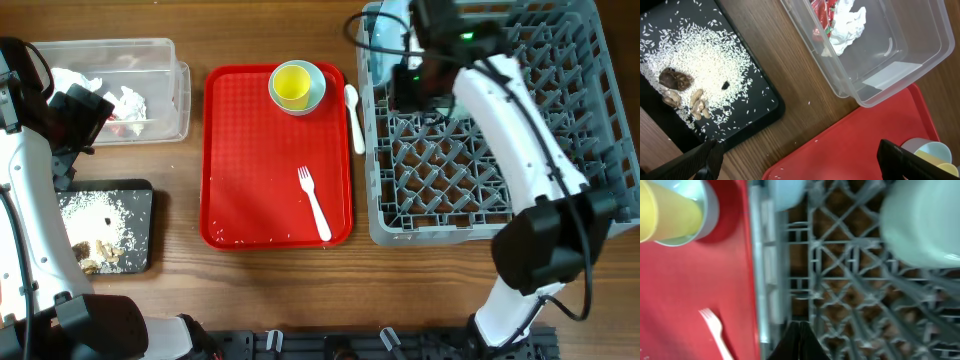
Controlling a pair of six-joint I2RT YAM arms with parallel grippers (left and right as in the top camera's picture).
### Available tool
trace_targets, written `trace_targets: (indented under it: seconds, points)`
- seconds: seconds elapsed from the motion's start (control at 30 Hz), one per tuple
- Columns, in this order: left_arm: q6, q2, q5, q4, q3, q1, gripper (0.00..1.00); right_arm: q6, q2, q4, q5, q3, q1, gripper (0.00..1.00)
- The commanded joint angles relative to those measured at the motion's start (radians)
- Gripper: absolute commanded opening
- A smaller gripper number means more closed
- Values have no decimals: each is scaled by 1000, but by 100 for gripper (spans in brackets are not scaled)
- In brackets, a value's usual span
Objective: Sort waste into correct bins and load items into the dishwasher rack
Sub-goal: 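Lower the right gripper onto the white fork and grasp it, then carry the fork with the right gripper and drop it into the rack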
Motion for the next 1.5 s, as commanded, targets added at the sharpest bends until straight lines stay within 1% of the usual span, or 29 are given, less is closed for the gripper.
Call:
trace_targets:
  seconds: [0.0, 0.1, 0.13, 0.2, 0.33, 0.4, 0.43, 0.47, 0.53, 0.63, 0.7, 0.8, 0.97, 1.1, 1.23, 1.37, 1.47]
  points:
    - [-2, 2, -14, 0, 3, 6, 100, -89, -8, -18, -49, 15, -21, 5]
    - [-3, 2, -14, 0, 3, 6, 100, -154, -8, 2, -177, 15, -9, 6]
    - [-3, 2, -14, 0, 3, 6, 100, -164, -8, 7, -209, 15, -1, 9]
    - [-3, 2, -14, 0, 3, 6, 100, -162, -8, 25, -235, 15, 24, 14]
    - [-3, 2, -14, 0, 3, 6, 100, -144, -2, 67, -235, 6, 100, 17]
    - [-3, 2, -14, 0, 3, 6, 100, -141, -2, 96, -235, -14, 164, 28]
    - [-3, 2, -14, 0, 3, 6, 100, -118, -2, 106, -224, -31, 200, 36]
    - [-3, 2, -14, 0, 3, 6, 100, -88, -2, 113, -206, -55, 239, 40]
    - [-3, 2, -14, 0, 3, 6, 100, -50, -2, 129, -156, -124, 313, 44]
    - [-3, 2, -14, 0, 3, 6, 100, -45, -2, 203, -134, -256, 404, 47]
    - [-3, 2, -14, 0, 3, 6, 100, -5, -2, 255, -109, -329, 446, 49]
    - [-2, 2, -14, 0, 3, 6, 100, 89, -2, 334, 13, -431, 510, 50]
    - [-3, 2, -14, 0, 3, 6, 100, 116, 8, 407, 155, -459, 551, 49]
    - [-2, 2, -14, 0, 3, 6, 100, 108, 68, 447, 161, -459, 554, 49]
    - [-3, 2, -14, 0, 3, 6, 100, 111, 145, 434, 139, -459, 554, 48]
    - [-3, 2, -14, 0, 3, 6, 100, 119, 152, 426, 107, -459, 554, 39]
    - [-3, 2, -14, 0, 3, 6, 100, 142, 152, 416, 108, -459, 557, 27]
